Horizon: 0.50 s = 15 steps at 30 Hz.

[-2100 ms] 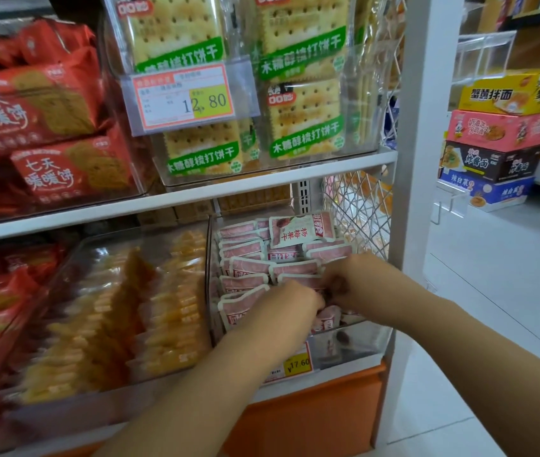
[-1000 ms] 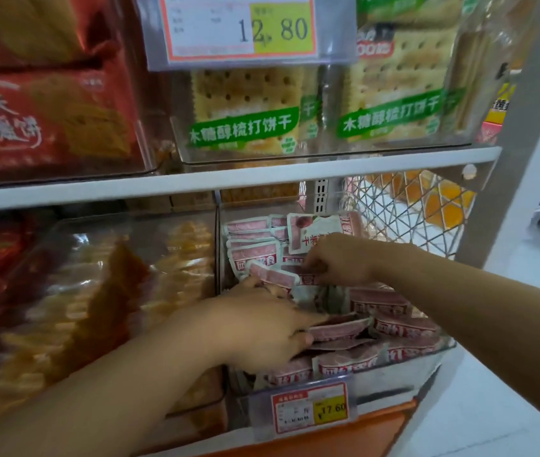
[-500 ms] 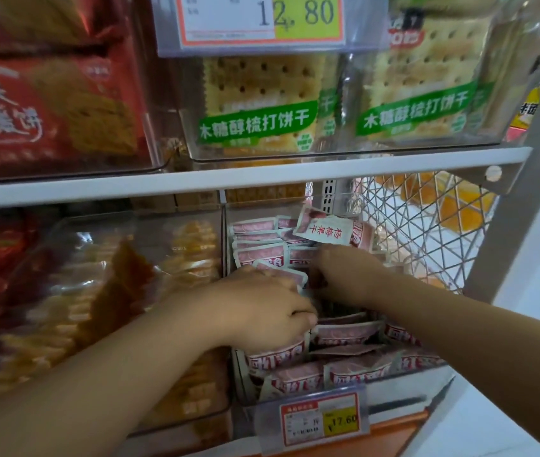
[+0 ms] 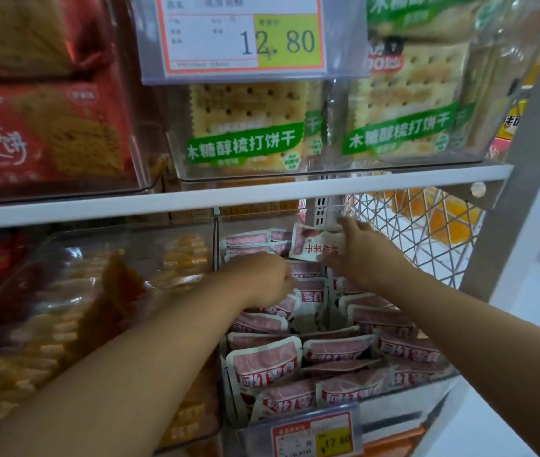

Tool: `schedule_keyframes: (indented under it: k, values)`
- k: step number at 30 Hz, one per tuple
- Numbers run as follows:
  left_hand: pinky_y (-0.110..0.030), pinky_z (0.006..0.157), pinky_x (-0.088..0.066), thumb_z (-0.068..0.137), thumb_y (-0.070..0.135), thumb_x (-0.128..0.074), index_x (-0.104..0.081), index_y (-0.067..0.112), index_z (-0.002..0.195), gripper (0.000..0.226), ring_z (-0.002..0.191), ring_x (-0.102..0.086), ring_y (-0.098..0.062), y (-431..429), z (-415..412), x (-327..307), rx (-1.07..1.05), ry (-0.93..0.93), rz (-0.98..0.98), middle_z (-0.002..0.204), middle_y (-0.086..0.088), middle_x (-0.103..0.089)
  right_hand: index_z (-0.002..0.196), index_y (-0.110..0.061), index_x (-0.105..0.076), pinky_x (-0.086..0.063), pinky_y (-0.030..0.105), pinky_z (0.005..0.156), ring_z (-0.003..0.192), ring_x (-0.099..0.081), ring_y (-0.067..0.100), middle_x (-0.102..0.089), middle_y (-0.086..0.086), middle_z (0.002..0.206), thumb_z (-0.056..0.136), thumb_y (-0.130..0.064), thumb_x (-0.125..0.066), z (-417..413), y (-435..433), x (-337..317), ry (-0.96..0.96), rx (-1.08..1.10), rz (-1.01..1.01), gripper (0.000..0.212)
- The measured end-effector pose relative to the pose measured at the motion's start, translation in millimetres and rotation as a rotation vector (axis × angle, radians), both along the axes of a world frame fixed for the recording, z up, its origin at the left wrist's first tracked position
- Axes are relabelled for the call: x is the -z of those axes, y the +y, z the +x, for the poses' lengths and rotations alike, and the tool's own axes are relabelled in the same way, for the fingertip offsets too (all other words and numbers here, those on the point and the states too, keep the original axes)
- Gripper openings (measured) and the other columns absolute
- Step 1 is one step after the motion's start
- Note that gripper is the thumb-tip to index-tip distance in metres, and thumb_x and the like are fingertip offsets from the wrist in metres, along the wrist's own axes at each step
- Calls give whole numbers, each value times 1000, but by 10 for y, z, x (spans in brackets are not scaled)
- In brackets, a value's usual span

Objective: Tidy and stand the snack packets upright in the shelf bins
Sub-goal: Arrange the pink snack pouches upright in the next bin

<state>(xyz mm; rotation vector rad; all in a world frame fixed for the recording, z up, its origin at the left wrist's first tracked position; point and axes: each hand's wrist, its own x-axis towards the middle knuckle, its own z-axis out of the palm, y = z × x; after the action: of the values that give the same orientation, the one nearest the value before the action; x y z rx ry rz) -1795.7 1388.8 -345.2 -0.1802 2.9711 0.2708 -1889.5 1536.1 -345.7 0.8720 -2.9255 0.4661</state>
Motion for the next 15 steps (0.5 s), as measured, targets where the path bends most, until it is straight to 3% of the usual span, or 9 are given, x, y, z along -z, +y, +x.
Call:
schedule_keyframes:
  k: [3, 6, 10, 15]
  values:
    - [-29, 53, -27, 94, 51, -45, -44, 15, 59, 49, 54, -39, -16, -3, 16, -19, -19, -6, 37, 59, -2, -40, 141, -20, -27, -43, 44, 98, 118, -47, 38, -34, 18, 139, 88, -53, -52, -31, -75, 17, -84, -13, 39, 68]
    - [-29, 52, -26, 94, 53, -42, -47, 15, 61, 51, 55, -39, -14, -13, 73, -63, 12, -61, -48, 60, -2, -42, 137, -24, -35, -42, 40, 96, 115, -50, 37, -30, 17, 140, 89, -55, -47, -78, -94, 6, -143, -30, 7, 59]
    - [-32, 65, -38, 99, 51, -28, -62, 13, 98, 52, 78, -50, -19, -28, 155, -108, 23, -111, -258, 88, -4, -57, 125, -20, -46, -42, 29, 88, 108, -54, 31, -37, 15, 133, 82, -45, -65, -105, -68, -23, -170, -68, -94, 53]
    - [-33, 81, -43, 87, 72, -19, -60, 24, 119, 70, 92, -55, -19, -50, 362, -141, 63, -126, -236, 108, 0, -62, 138, -26, -32, -33, 36, 104, 122, -44, 29, -30, 10, 141, 71, -26, -78, 50, -37, -9, 35, -62, -226, 81]
